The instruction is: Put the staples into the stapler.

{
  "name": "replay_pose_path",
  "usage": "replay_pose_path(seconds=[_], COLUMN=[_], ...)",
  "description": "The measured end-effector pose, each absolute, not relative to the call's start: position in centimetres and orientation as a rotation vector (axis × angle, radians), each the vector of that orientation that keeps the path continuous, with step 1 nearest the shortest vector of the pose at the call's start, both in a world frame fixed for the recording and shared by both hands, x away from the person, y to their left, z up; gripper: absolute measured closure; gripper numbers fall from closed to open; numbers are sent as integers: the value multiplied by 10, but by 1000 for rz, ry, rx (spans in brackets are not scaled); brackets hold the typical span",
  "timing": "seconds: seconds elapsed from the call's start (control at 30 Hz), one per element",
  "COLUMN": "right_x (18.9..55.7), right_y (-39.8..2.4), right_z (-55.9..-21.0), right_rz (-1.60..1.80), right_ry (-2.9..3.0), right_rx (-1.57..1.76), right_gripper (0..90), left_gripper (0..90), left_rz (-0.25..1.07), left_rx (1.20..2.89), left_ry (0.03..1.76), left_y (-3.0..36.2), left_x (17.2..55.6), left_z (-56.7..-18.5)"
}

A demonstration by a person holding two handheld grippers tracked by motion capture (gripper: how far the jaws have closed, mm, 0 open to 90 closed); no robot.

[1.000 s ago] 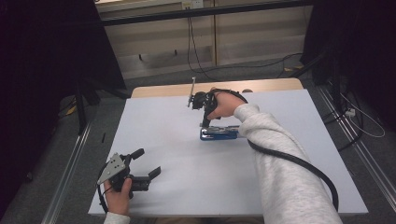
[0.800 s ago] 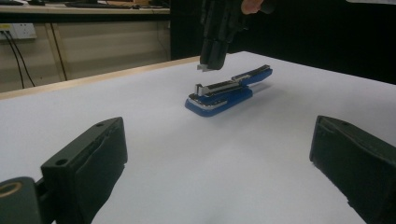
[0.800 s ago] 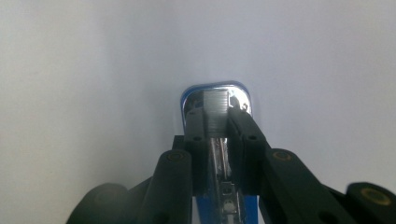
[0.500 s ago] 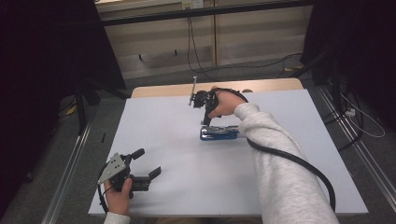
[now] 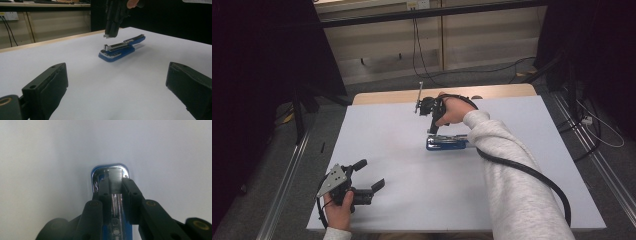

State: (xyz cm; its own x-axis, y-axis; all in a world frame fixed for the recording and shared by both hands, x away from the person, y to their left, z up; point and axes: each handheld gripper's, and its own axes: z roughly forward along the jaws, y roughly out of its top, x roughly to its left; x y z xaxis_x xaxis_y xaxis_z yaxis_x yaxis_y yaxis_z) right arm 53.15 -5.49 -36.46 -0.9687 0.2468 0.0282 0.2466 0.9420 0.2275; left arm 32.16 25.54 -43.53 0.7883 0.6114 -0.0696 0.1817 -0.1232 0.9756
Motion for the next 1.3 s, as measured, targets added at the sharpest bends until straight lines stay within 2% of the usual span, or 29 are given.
replay_pose_path(seconds=[1.3], right_x=[529], right_y=[-56], right_z=[-384], right_rz=[340], right_ry=[3107], right_rx=[337], right_gripper=[784], left_gripper=[41], left_rz=[414], left_rx=[1683], left_ry=[630], left_y=[254], left_x=[322], left_z=[-436])
